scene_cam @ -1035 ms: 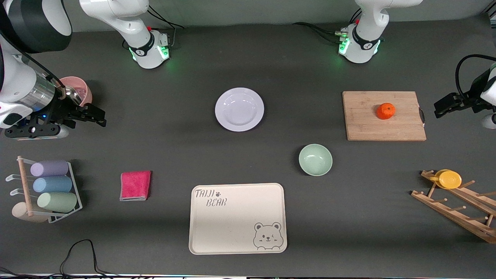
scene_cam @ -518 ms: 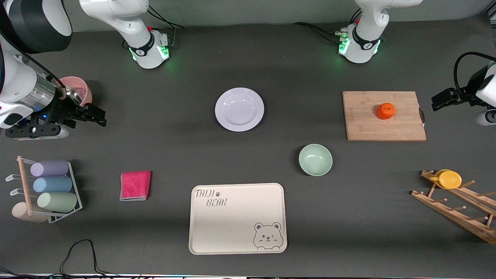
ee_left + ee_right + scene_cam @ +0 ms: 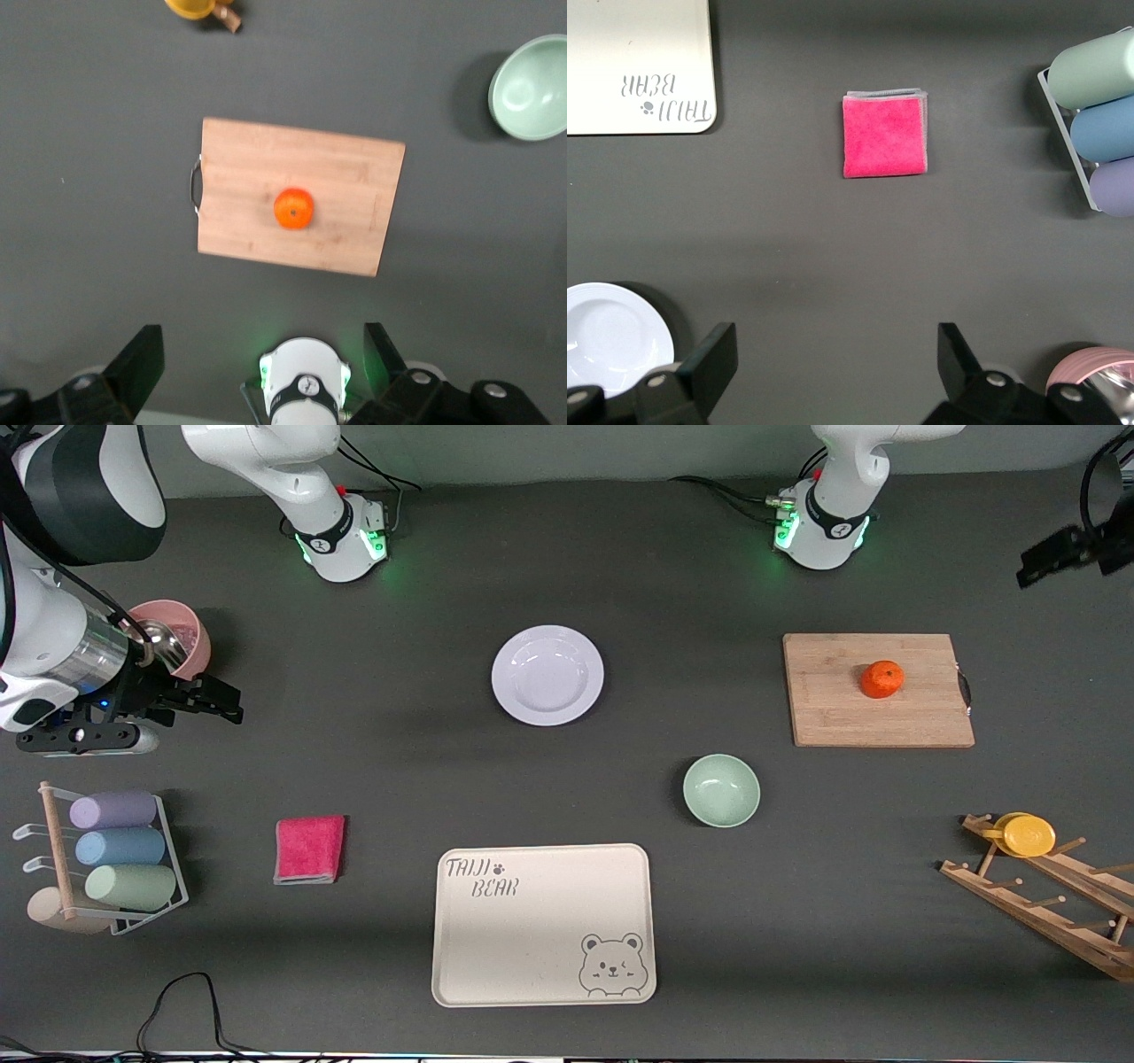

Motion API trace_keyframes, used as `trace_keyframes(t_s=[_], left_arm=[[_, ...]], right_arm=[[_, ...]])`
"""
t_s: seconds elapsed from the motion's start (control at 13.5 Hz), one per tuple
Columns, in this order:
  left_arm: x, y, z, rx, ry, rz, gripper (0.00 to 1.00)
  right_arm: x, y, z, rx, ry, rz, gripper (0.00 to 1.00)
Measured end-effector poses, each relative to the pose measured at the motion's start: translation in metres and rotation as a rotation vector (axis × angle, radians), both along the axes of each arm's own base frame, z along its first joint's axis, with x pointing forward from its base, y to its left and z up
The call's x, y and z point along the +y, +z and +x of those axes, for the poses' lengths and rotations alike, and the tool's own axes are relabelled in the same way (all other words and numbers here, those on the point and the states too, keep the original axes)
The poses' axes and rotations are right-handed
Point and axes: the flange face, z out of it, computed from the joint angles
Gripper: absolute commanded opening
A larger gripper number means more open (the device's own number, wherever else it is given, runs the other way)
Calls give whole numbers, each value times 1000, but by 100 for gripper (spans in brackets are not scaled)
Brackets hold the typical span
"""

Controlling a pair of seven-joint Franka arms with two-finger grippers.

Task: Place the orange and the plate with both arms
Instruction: 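Move the left gripper toward the orange on the cutting board, then grasp the orange with the left gripper while the right gripper reaches the plate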

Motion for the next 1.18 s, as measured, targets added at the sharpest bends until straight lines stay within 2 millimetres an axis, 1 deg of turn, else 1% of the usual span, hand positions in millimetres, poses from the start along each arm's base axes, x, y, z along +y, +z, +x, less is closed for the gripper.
trace_keyframes(t_s=[0.15,0.22,0.3,0.37,0.52,0.59,0.74,0.89,1.04,1.11,1.18], left_arm=[[0,-4,-36,-2,-2,-14,100],[-1,-10,-49,2,-5,-18,100],[-2,-17,-56,8,-8,-21,100],[-3,-25,-59,13,-10,-22,100],[-4,-46,-54,13,-14,-22,100],[-5,-63,-51,9,-18,-21,100],[-5,-105,-45,-5,-23,-22,100],[-2,-153,-42,-25,-15,-23,100],[1,-202,-41,-46,-7,-23,100],[2,-224,-39,-53,-6,-22,100],[3,-244,-38,-59,-3,-21,100]], right_arm=[[1,0,0,0,2,0,100],[2,-3,2,0,3,0,100],[5,-10,6,3,7,1,100],[9,-21,11,14,14,0,100],[15,-41,19,34,24,0,100],[15,-47,21,43,24,0,100],[19,-57,24,61,33,0,100],[35,-68,23,83,53,11,100],[51,-77,20,126,14,138,100],[50,-84,17,156,-27,218,100],[42,-93,14,195,-74,284,100]])
